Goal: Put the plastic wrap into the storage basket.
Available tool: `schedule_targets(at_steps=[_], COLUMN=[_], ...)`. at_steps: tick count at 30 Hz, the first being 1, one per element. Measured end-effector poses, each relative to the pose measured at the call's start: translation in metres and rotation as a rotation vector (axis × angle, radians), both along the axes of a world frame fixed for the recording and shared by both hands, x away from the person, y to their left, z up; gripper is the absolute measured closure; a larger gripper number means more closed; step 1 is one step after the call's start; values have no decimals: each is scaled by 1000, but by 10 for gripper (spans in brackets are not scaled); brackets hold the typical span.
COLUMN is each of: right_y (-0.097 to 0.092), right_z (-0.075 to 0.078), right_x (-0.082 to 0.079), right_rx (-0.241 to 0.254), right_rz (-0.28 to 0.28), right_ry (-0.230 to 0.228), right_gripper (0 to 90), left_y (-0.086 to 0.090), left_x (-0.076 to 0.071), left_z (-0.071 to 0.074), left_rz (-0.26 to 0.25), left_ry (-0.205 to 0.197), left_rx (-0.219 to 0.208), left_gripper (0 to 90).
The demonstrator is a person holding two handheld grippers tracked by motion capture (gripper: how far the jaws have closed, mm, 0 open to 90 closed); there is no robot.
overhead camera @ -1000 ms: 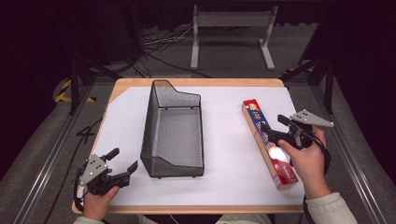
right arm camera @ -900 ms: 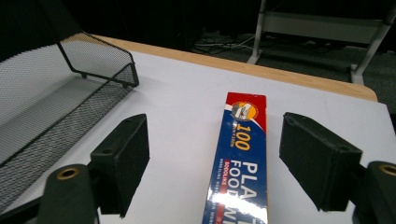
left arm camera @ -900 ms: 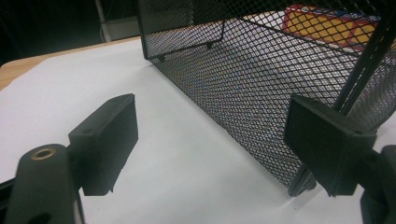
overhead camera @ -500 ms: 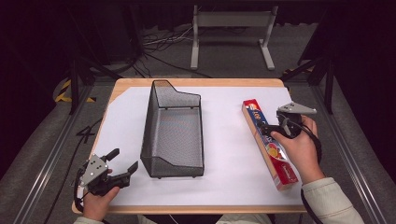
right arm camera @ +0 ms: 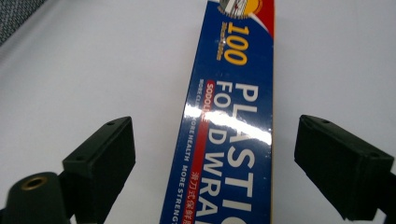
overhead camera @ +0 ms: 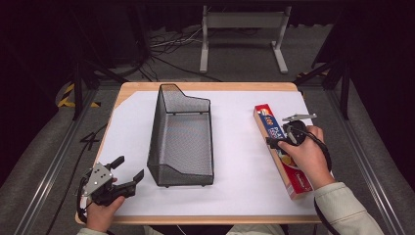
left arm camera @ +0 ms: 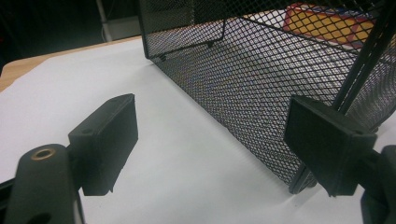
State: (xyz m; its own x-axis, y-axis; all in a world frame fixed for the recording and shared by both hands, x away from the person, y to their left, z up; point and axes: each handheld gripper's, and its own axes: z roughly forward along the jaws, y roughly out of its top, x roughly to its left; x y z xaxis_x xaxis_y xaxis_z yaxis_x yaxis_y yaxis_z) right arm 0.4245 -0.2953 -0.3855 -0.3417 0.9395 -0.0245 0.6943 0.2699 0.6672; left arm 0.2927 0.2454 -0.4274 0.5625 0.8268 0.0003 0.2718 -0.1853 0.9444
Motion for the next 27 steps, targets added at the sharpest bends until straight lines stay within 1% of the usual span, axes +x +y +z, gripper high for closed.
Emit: schedule_targets(at_steps=[2, 3, 4, 5, 9, 10, 11, 13, 14, 15, 16, 18, 19, 20, 21, 22, 23, 26, 27], right_y=[0, 0, 0, 0, 0, 0, 1, 1, 2, 3, 3, 3, 3, 3, 3, 3, 3, 3, 3], right_z=[-3, -3, -4, -8, -15, -15, -17, -20, -20, -21, -21, -23, -24, -25, -25, -25, -25, -24, -24], right_x=[0, 0, 1, 1, 3, 3, 4, 5, 5, 5, 5, 6, 6, 6, 6, 6, 6, 5, 5], right_rx=[9, 9, 10, 5, -2, -2, 2, 8, 11, 1, 1, -18, -25, -39, -49, -49, -48, -44, -44], right_rz=[-14, -14, -21, -28, -35, -35, -42, -48, -64, -74, -74, -78, -79, -80, -77, -77, -92, -116, -116], right_ry=[30, 30, 41, 68, 109, 109, 146, 180, 198, 213, 213, 232, 239, 259, 260, 260, 263, 261, 261], right_gripper=[135, 135, 137, 139, 141, 141, 155, 170, 171, 178, 178, 196, 233, 285, 306, 306, 343, 363, 363], left_y=[0, 0, 0, -1, 0, 0, 0, 0, 0, 0, -1, 0, -1, 0, 0, 0, 0, 0, 0], left_x=[0, 0, 0, 0, 0, 0, 0, 1, 1, 1, 1, 0, 0, 0, 0, 0, 0, 1, 1], left_z=[0, 0, 0, 0, 0, 0, 0, 0, 0, 0, 0, 0, 0, 0, 0, 0, -1, -1, -1], left_rz=[0, 0, -1, -2, 0, 0, -2, -3, -3, -3, -3, -2, -1, 0, 0, 0, 1, -1, -1], left_ry=[-1, -1, -2, -2, 0, 0, -1, -2, -2, -2, -2, -1, -1, 0, 1, 1, 1, -1, -1], left_rx=[1, 1, 1, 1, 3, 3, 3, 3, 4, 4, 3, 3, 2, 3, 2, 2, 2, 3, 3], left_gripper=[185, 185, 185, 185, 185, 185, 185, 185, 185, 185, 185, 185, 185, 185, 185, 185, 185, 185, 185])
